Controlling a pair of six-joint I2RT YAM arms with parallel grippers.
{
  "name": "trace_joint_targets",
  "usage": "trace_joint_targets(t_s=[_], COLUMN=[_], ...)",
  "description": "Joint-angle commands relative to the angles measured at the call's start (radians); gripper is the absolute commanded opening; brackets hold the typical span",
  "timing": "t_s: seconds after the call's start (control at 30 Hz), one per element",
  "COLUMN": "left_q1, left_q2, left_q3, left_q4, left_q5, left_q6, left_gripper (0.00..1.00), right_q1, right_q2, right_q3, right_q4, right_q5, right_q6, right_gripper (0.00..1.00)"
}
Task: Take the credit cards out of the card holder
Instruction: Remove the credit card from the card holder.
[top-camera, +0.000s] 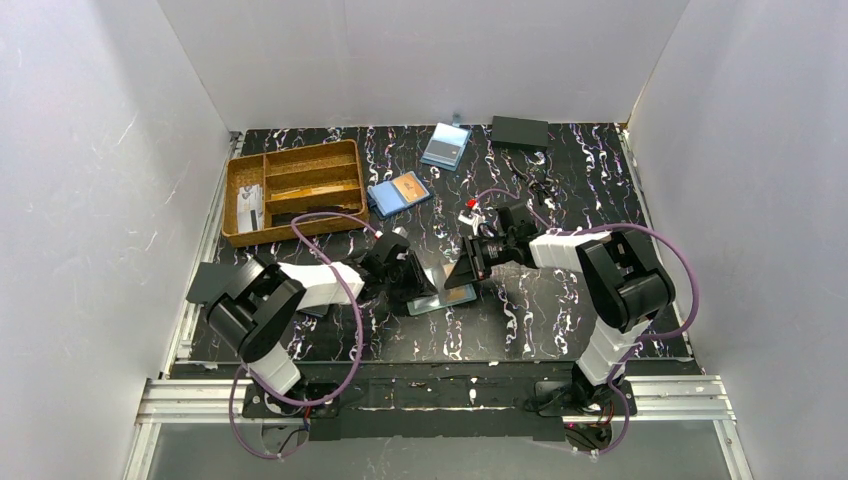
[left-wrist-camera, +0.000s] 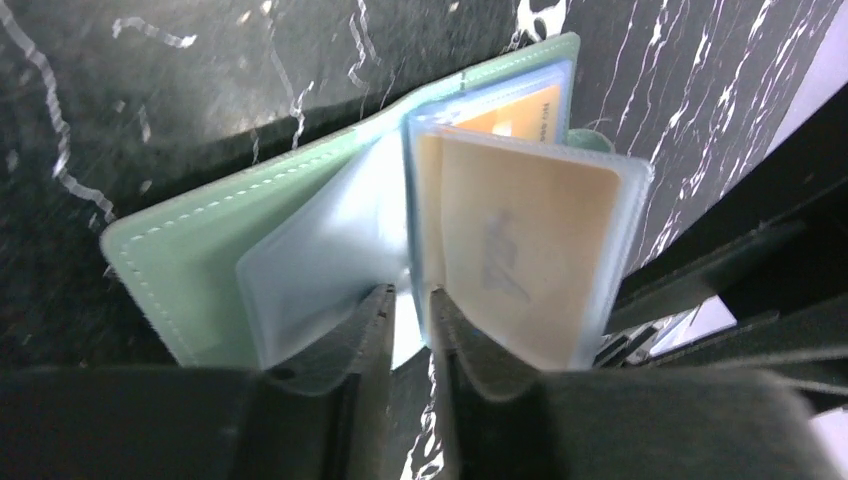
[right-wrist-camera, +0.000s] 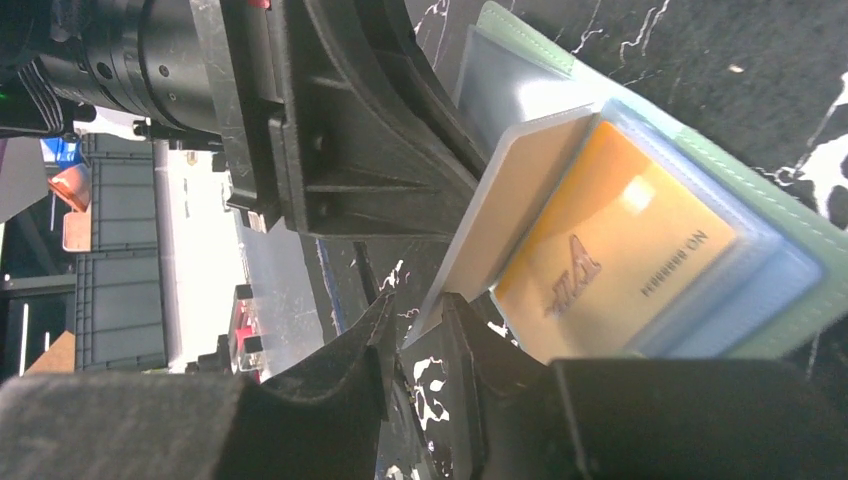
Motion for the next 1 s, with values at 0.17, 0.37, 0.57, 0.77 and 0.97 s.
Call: trace_joint_targets(t_s=[0.17, 0.37, 0.57, 0.77, 0.97], left_q1=[0.029, 0.046, 0.053, 0.067, 0.078], left_q2=[-0.145, -0.128, -0.113, -0.138, -0.189], left_q3=[-0.133, -0.180, -0.201, -0.234, -0.269], left_q4=[-0.085, 0.045, 0.087, 0.142, 0.188], left_q5=[0.029, 0.097, 0.111, 0.130, 0.129], left_q6=[-0.032, -0.078, -0.092, -0.116, -0.137], left_gripper=[0.40, 0.45, 0.46, 0.53, 0.66], right_q1=[0.028, 0.070, 0.090, 0.119, 0.143], right_q2=[0.001, 0.022, 0.047, 0.054, 0.068], right_q3=[0.015, 0.023, 0.031, 0.047, 0.109], right_q4=[0.035, 0.028, 0.018, -0.025, -0.102], right_q5=[-0.033, -0.039, -0.039, -0.027, -0.023], right_q6=[-0.010, -0.019, -0.021, -0.069, -0.138], right_gripper=[0.35, 0.36, 0.37, 0.39, 0.41])
